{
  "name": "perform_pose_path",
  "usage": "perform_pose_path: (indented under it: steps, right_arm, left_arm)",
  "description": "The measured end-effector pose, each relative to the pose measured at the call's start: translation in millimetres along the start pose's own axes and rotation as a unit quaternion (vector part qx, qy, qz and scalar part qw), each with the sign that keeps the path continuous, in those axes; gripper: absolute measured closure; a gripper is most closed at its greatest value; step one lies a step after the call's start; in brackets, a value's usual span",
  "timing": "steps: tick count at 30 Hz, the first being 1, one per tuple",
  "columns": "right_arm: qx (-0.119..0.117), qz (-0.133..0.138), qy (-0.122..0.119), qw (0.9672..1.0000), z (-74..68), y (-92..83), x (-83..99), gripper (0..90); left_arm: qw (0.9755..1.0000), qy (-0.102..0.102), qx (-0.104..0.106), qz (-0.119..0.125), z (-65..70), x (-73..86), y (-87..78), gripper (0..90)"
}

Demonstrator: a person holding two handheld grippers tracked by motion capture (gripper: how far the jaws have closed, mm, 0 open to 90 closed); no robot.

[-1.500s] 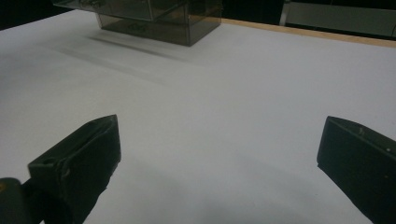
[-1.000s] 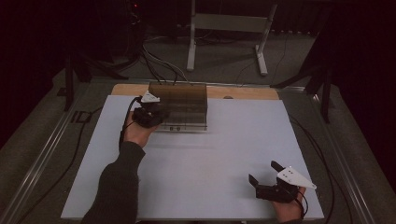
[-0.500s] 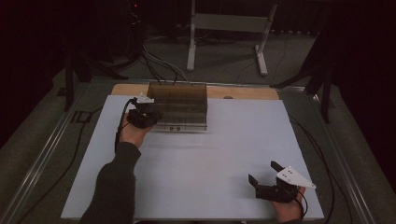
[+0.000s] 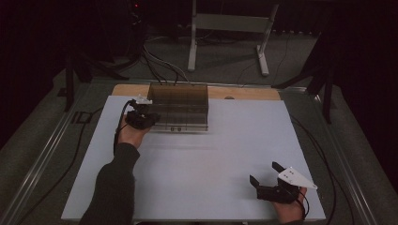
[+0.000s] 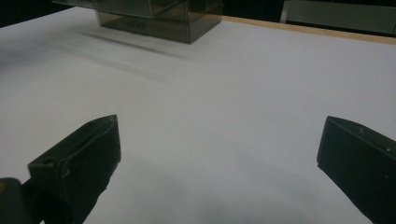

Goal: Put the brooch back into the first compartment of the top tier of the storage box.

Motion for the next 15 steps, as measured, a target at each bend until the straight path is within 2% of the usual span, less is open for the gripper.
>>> perform_pose_path:
  steps: [15]
  right_arm:
    - [0.0, -0.001, 0.0, 1.0, 0.0, 0.0, 0.1, 0.1]
  left_arm:
    - [0.9999, -0.004, -0.007, -0.014, -2.9, 5.5, 3.3, 79.1]
Point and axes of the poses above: each handheld gripper's, and its own axes: y roughly forward along the jaws, x roughly out of its underside, z roughly to its right, the point moved 8 cm from there along y, roughly forward along the jaws, and after that the axes turned 2 degrees about y, right-handed, at the moved point
